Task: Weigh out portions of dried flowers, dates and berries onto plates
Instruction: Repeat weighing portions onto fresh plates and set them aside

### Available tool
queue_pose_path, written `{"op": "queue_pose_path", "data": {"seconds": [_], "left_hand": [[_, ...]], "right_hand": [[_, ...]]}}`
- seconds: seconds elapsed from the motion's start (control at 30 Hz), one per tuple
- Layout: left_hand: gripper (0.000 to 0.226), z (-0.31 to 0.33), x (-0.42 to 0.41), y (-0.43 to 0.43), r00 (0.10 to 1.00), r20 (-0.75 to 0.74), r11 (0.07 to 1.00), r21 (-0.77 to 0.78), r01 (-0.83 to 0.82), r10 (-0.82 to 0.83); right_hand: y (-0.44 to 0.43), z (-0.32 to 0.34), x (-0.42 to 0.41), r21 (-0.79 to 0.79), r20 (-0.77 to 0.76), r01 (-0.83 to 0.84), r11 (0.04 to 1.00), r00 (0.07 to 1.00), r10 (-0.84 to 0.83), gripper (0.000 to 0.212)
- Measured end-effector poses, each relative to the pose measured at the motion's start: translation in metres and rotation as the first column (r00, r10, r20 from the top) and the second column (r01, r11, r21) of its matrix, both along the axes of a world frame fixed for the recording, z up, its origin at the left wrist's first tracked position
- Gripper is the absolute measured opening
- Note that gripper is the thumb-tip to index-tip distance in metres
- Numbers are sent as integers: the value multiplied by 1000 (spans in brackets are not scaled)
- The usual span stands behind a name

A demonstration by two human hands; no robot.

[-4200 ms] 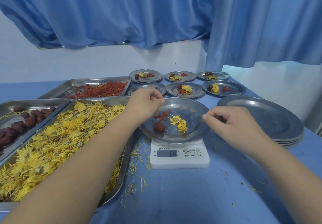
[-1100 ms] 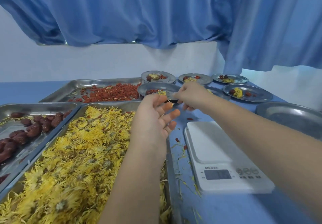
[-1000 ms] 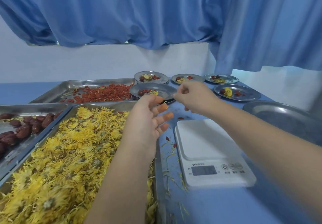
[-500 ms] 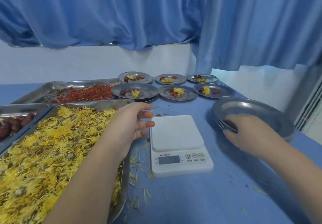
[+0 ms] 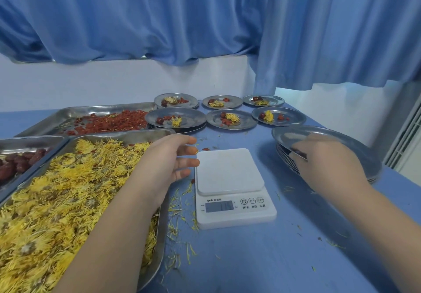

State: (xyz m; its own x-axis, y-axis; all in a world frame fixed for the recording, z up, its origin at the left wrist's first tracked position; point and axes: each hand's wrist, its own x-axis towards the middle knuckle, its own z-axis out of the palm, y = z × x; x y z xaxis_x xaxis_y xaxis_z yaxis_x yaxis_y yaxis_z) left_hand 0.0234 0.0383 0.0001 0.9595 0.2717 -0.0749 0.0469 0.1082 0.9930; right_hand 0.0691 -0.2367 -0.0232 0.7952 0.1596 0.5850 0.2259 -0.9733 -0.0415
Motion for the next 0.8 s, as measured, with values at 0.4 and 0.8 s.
{"op": "queue_pose_path", "data": {"seconds": [0.4,0.8], "left_hand": [[14,-2,1,12,986,95,988,-96,-125,134],[18,1,0,9,984,76,985,-73,-156,161]], "right_hand": [[31,-2,-14,-211,529,-505,837,661,532,7],[54,-23,-15,-276,427,-578,768,642,636,10]]}}
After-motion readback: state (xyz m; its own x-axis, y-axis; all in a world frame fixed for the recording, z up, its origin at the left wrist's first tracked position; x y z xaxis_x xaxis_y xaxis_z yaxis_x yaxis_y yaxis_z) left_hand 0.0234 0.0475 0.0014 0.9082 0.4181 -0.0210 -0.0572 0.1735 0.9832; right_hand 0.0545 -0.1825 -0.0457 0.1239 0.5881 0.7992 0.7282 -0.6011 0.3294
